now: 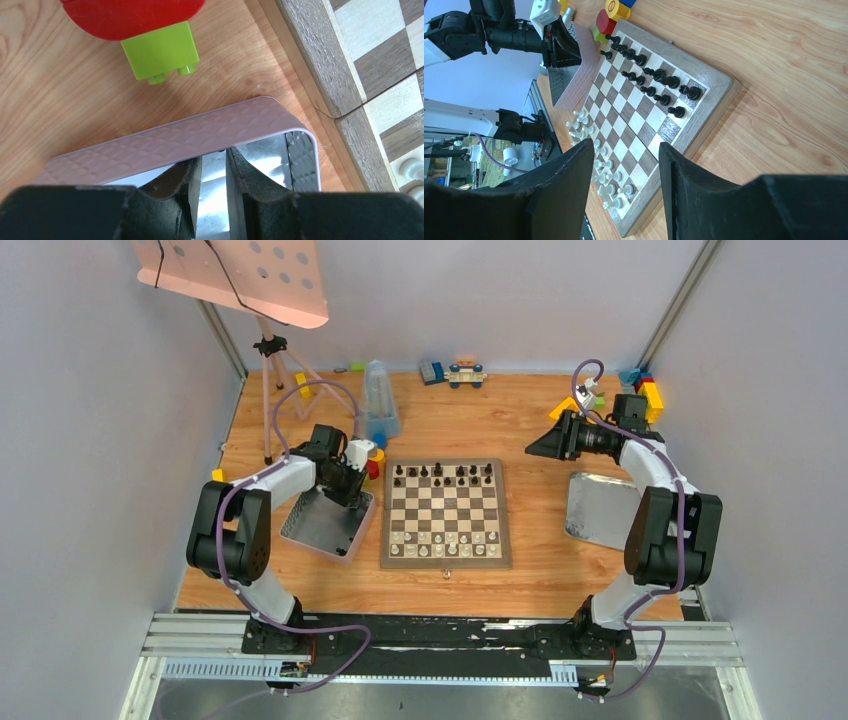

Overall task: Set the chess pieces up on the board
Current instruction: Pick up the chess piece from the storage box, then place the chess piece on the chessboard.

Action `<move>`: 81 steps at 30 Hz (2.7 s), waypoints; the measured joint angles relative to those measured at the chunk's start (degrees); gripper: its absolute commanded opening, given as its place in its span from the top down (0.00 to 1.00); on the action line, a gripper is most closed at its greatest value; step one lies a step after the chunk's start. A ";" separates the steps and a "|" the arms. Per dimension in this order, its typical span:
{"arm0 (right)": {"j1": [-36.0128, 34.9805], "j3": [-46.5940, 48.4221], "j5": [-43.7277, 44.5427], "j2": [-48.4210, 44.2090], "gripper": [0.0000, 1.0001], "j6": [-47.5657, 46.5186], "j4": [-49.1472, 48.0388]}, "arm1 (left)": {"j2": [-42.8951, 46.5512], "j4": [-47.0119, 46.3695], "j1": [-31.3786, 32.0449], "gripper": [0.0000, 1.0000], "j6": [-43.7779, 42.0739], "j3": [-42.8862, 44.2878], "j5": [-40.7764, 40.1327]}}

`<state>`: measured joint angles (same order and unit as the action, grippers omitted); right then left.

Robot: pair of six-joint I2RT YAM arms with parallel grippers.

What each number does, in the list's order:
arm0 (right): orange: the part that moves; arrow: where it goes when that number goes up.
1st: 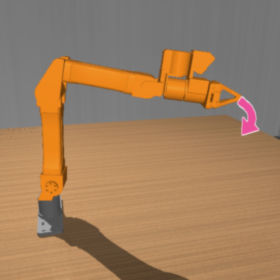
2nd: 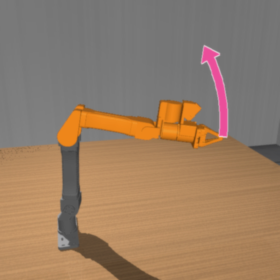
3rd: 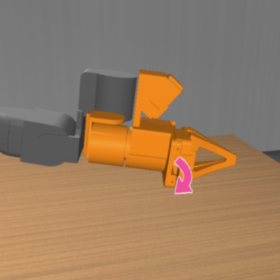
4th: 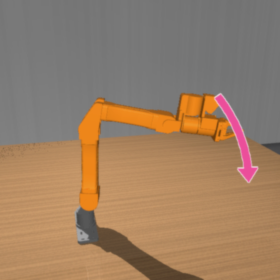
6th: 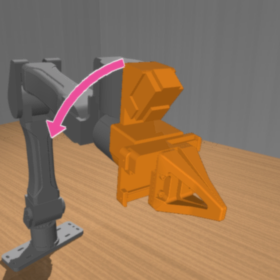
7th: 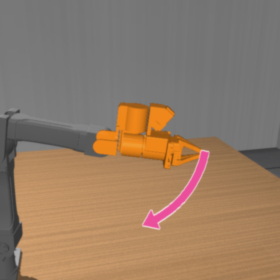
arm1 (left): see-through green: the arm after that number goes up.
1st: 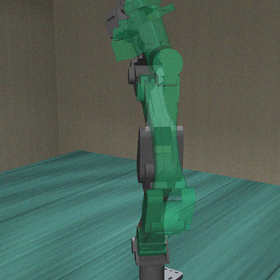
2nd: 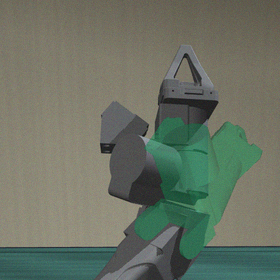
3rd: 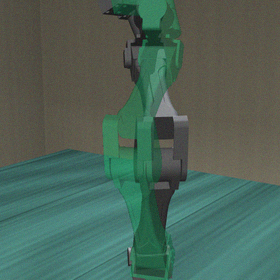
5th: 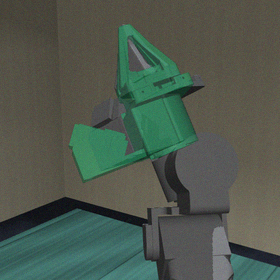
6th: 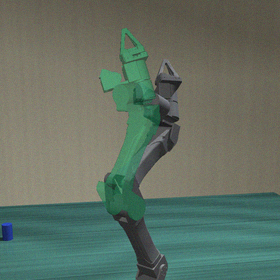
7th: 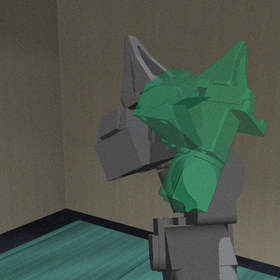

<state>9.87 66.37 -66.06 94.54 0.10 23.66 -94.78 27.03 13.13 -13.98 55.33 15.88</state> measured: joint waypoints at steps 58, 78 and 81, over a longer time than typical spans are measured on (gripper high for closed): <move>-35.65 17.73 -3.23 11.13 0.37 -0.59 2.23 | 19.93 14.05 15.63 1.00 -16.00 13.77 9.60; -41.24 22.77 -2.86 17.14 0.44 4.52 0.96 | 18.43 14.51 18.69 1.00 -15.47 14.69 9.55; -41.81 23.06 -2.73 17.38 0.47 4.74 0.92 | 18.43 14.43 18.69 1.00 -15.47 14.62 9.55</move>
<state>-31.94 89.43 -68.79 111.92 4.84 24.58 -76.36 41.45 31.81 -29.45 69.95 25.43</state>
